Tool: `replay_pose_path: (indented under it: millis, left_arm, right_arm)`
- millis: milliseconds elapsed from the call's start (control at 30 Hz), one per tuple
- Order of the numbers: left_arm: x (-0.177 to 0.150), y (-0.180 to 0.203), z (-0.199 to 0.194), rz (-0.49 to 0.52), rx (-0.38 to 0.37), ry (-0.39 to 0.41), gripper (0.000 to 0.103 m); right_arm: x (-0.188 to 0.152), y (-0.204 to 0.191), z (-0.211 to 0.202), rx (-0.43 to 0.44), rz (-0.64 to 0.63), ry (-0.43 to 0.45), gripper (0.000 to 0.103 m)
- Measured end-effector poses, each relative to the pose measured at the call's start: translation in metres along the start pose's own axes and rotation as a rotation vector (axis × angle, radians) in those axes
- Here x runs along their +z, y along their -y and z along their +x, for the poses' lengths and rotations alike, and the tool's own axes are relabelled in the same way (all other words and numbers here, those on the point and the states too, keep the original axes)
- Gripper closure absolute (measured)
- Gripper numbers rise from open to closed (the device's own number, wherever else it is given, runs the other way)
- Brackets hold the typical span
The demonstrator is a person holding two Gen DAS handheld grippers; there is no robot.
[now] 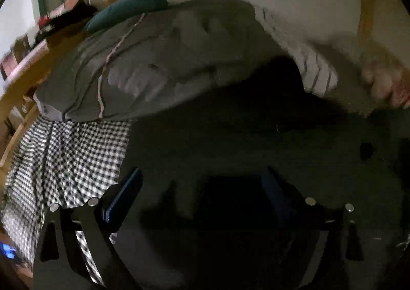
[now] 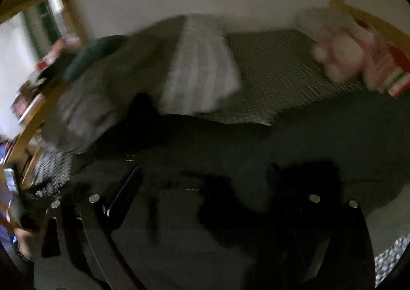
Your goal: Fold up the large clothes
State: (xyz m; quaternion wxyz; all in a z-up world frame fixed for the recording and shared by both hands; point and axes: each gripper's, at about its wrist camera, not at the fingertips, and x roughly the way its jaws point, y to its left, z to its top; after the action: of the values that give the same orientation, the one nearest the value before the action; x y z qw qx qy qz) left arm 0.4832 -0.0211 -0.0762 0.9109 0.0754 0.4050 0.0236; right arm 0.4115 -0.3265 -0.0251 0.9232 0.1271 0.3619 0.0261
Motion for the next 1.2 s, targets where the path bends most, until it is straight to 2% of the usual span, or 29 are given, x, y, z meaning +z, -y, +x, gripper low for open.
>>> replay_pose_path:
  millis: [33, 67, 100, 167, 200, 233, 267, 300, 333, 400, 467, 500, 533, 567, 633, 700, 733, 800, 900, 967, 1000, 1033, 1133, 1200]
  left_arm:
    - [-0.015, 0.021, 0.027, 0.027, 0.096, -0.086, 0.01]
    - [-0.029, 0.03, 0.048, 0.021, 0.103, -0.159, 0.01]
    - [-0.04, 0.031, 0.059, -0.004, 0.099, -0.164, 0.01]
    - [-0.056, 0.033, 0.057, -0.021, 0.104, -0.072, 0.01]
    - [-0.059, 0.032, 0.054, -0.022, 0.099, -0.065, 0.01]
    - [-0.059, 0.034, 0.053, -0.028, 0.086, -0.069, 0.01]
    - [-0.058, 0.035, 0.052, -0.027, 0.076, -0.073, 0.01]
    - [-0.058, 0.038, 0.052, -0.021, 0.075, -0.072, 0.01]
    - [-0.057, 0.039, 0.05, -0.018, 0.075, -0.07, 0.01]
    - [-0.057, 0.042, 0.051, -0.011, 0.087, -0.07, 0.01]
    - [-0.061, 0.038, 0.056, -0.013, 0.094, -0.062, 0.01]
    - [-0.062, 0.035, 0.058, -0.012, 0.1, -0.056, 0.009]
    - [-0.063, 0.033, 0.06, -0.012, 0.104, -0.053, 0.009]
    - [-0.063, 0.032, 0.06, -0.012, 0.106, -0.052, 0.009]
    - [-0.063, 0.031, 0.062, -0.013, 0.109, -0.054, 0.009]
    - [-0.063, 0.031, 0.061, -0.013, 0.107, -0.054, 0.009]
    - [-0.063, 0.03, 0.062, -0.015, 0.105, -0.056, 0.009]
    - [-0.062, 0.031, 0.062, -0.013, 0.109, -0.059, 0.009]
    - [-0.063, 0.032, 0.062, -0.012, 0.112, -0.053, 0.009]
    - [-0.063, 0.032, 0.062, -0.013, 0.112, -0.052, 0.009]
    - [-0.063, 0.032, 0.062, -0.013, 0.113, -0.052, 0.009]
    - [-0.063, 0.032, 0.062, -0.013, 0.114, -0.052, 0.008]
    - [-0.064, 0.031, 0.063, -0.01, 0.117, -0.056, 0.008]
    - [-0.064, 0.031, 0.063, -0.011, 0.116, -0.055, 0.008]
  right_arm:
    - [0.001, -0.018, 0.009, 0.001, -0.046, -0.014, 0.006]
    - [-0.01, -0.046, 0.029, -0.021, -0.138, -0.051, 0.006]
    - [-0.019, -0.061, 0.047, -0.038, -0.195, -0.086, 0.006]
    - [-0.041, -0.073, 0.106, -0.1, -0.271, -0.237, 0.008]
    - [-0.045, -0.068, 0.123, -0.146, -0.277, -0.273, 0.009]
    - [-0.045, -0.059, 0.14, -0.184, -0.266, -0.298, 0.009]
    - [-0.038, -0.047, 0.151, -0.167, -0.22, -0.299, 0.009]
    - [-0.024, -0.032, 0.155, -0.186, -0.154, -0.28, 0.014]
    - [-0.018, -0.025, 0.155, -0.195, -0.121, -0.272, 0.033]
    - [-0.002, -0.007, 0.143, -0.152, 0.005, -0.285, 0.037]
    - [0.0, -0.014, 0.119, -0.132, -0.032, -0.26, 0.019]
    - [-0.002, -0.023, 0.102, -0.161, -0.073, -0.213, 0.009]
    - [-0.007, -0.032, 0.092, -0.164, -0.097, -0.18, 0.009]
    - [-0.016, -0.046, 0.083, -0.128, -0.124, -0.162, 0.009]
    - [-0.034, -0.064, 0.088, -0.094, -0.185, -0.193, 0.008]
    - [-0.065, -0.079, 0.127, -0.222, -0.299, -0.292, 0.008]
    - [-0.078, -0.079, 0.143, -0.261, -0.317, -0.33, 0.004]
    - [-0.097, -0.066, 0.154, -0.241, -0.29, -0.303, 0.003]
    - [-0.093, -0.063, 0.143, -0.244, -0.24, -0.354, 0.004]
    - [-0.087, -0.066, 0.128, -0.182, -0.191, -0.336, 0.003]
    - [-0.087, -0.066, 0.126, -0.183, -0.182, -0.335, 0.004]
    - [-0.093, -0.063, 0.136, -0.229, -0.195, -0.359, 0.004]
    - [-0.103, -0.063, 0.159, -0.256, -0.227, -0.326, 0.003]
    - [-0.102, -0.063, 0.16, -0.268, -0.216, -0.33, 0.003]
